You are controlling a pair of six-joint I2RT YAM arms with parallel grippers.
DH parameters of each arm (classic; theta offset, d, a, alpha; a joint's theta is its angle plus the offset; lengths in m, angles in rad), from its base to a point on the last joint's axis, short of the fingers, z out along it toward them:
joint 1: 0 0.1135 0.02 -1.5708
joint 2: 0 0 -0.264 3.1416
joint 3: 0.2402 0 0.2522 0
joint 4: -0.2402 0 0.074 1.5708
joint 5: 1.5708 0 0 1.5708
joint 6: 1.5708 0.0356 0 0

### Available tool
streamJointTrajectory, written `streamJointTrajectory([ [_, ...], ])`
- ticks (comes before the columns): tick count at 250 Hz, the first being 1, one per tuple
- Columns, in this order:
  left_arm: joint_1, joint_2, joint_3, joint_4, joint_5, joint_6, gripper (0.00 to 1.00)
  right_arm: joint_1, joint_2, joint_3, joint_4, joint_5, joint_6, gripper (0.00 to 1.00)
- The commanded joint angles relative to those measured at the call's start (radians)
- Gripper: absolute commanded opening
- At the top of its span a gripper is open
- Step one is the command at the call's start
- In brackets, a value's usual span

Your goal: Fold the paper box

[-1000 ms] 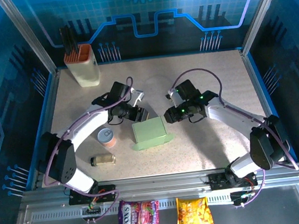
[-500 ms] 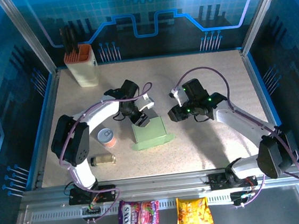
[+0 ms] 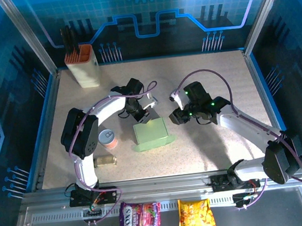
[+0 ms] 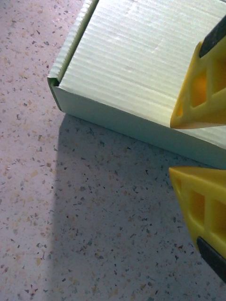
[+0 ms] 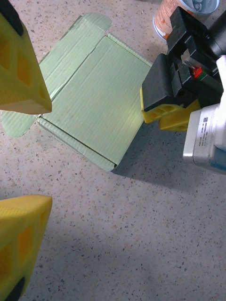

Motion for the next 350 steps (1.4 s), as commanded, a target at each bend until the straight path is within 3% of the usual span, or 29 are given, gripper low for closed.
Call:
streamJointTrajectory([
  [1, 0.007, 0.015, 0.027, -0.044, 0.026, 0.009, 0.27, 0.017, -0.007, 0.014, 0.001, 0.009, -0.013, 0.49],
  [37, 0.008, 0.02, 0.026, -0.054, 0.027, 0.01, 0.27, 0.024, -0.005, 0.022, -0.004, 0.017, -0.013, 0.49],
  [163, 0.01, 0.044, 0.028, -0.063, 0.005, 0.006, 0.16, 0.053, -0.03, 0.011, 0.027, 0.007, -0.056, 0.48],
  [231, 0.009, 0.049, 0.028, -0.06, 0.003, 0.003, 0.15, 0.178, -0.02, -0.028, 0.07, -0.076, -0.337, 0.57],
  [296, 0.009, 0.058, 0.035, -0.066, -0.01, 0.003, 0.15, 0.351, 0.105, -0.008, 0.067, 0.082, -0.61, 0.7],
  [310, 0.009, 0.06, 0.036, -0.068, -0.015, 0.002, 0.16, 0.361, 0.128, 0.0, 0.075, 0.097, -0.639, 0.77],
  [350, 0.009, 0.064, 0.041, -0.072, -0.02, 0.006, 0.16, 0.374, 0.18, 0.019, 0.114, 0.099, -0.706, 0.79],
])
